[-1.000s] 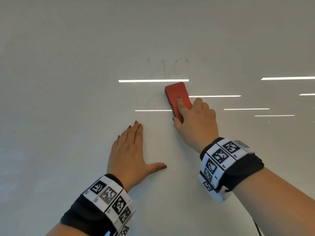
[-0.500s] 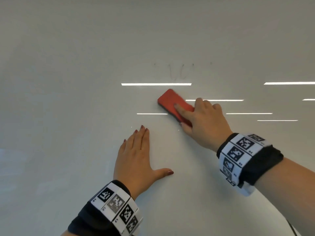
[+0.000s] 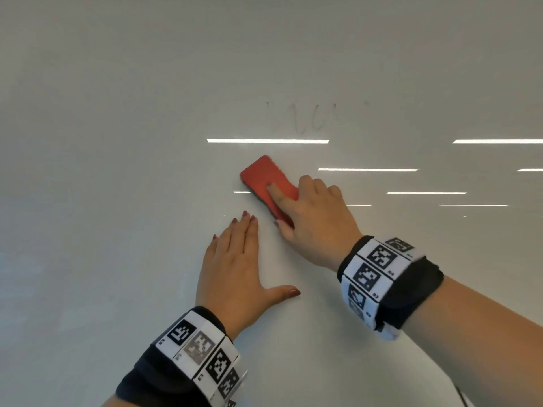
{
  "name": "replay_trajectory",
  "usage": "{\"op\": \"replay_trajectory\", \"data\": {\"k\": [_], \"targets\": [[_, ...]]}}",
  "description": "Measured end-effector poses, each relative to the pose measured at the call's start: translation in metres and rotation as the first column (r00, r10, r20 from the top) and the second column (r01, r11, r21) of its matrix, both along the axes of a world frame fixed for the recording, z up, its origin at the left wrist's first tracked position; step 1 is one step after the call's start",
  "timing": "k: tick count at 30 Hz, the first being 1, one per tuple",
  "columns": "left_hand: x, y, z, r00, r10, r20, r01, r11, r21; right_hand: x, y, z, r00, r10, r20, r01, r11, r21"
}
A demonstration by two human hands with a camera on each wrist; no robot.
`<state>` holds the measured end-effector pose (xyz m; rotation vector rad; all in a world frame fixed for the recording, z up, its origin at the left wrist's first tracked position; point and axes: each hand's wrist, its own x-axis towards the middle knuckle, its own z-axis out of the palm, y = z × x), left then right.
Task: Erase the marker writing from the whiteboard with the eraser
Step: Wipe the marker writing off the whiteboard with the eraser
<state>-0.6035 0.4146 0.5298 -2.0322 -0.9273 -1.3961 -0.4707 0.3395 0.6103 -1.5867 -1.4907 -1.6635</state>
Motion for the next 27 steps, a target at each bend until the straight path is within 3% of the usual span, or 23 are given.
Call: {"op": "replay_trajectory", "data": {"k": [3,9,13,20,27], "targets": [[0.0,-0.003,0.001,1.0,0.011,-0.012,-0.011,1.0,-0.014,0.01,-0.009,0.005,0.988,-0.028,0.153,0.038,0.997,-0.063],[-0.002,-0.003,0.001,1.0,0.006,-0.029,-0.007,0.999,-0.033,0.031,-0.022,0.033,0.986,-0.085,-0.144,0.102,0.989,0.111],[-0.002,-0.004,0.002,1.0,-0.005,-0.016,0.005,0.999,-0.045,0.033,-0.015,0.033,0.978,-0.078,-0.194,0.109,0.982,0.154],[0.003,-0.011,0.007,0.999,0.037,-0.004,-0.037,0.998,-0.043,0.052,-0.023,0.018,0.998,-0.037,-0.045,0.04,0.998,0.051],[0.009,-0.015,0.03,0.999,0.035,0.042,-0.034,0.999,-0.027,0.082,-0.053,0.033,0.994,-0.024,0.105,0.033,0.995,-0.092]]}}
